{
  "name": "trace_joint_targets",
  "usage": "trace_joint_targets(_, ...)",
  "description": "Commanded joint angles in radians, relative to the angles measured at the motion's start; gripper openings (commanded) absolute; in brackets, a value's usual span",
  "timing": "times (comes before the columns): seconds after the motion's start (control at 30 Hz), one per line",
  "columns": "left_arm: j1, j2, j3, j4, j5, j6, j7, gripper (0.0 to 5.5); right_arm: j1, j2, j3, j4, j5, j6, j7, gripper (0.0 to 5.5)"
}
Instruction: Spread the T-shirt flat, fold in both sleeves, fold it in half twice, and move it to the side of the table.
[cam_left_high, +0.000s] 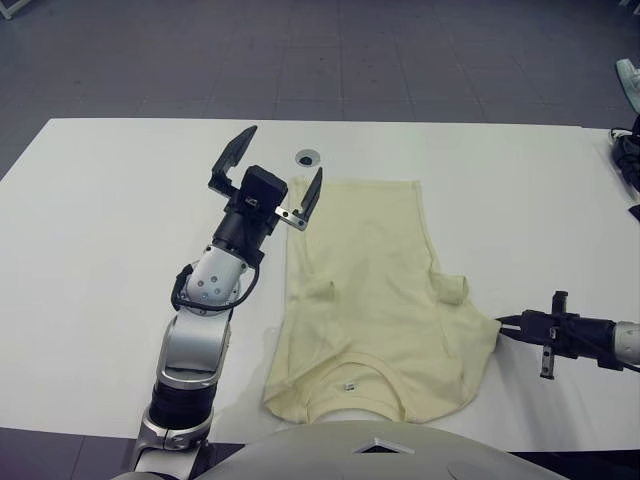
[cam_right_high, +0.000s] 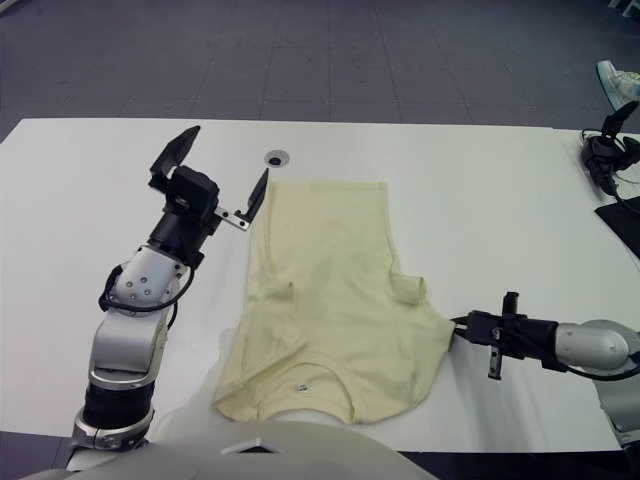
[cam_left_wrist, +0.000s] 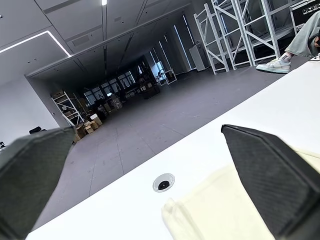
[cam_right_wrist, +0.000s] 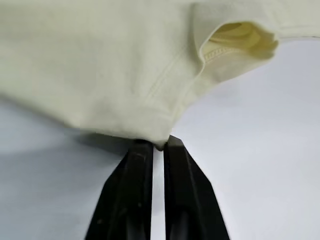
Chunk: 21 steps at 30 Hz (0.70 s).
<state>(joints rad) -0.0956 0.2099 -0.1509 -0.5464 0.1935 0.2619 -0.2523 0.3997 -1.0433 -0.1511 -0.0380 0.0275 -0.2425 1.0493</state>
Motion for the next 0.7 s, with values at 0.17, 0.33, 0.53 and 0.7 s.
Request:
trace_joint_targets(0.17, -0.017, 0.006, -0.002, 0.011, -0.003, 0.002, -0.003, 5.40, 0.013, -0.011, 0.034, 0.024, -0.035, 0.016, 0.003, 0.02)
trace_joint_targets(0.33, -0.027, 0.005, -0.002, 0.029, -0.004, -0.007, -0.003, 5.40, 0.020, -0.022, 0.021, 0.010, -0.060, -0.006, -0.019, 0.02)
trace_joint_targets(0.53, -0.031, 0.007, 0.003, 0.049, -0.005, -0.019, 0.000, 5.40, 0.039, -0.048, -0.052, -0.157, -0.017, 0.002, -0.006, 0.02)
trace_joint_targets(0.7, -0.040, 0.010, 0.003, 0.072, -0.004, -0.031, -0.001, 5.40, -0.001, -0.057, -0.053, -0.333, 0.028, 0.071, 0.022, 0.02)
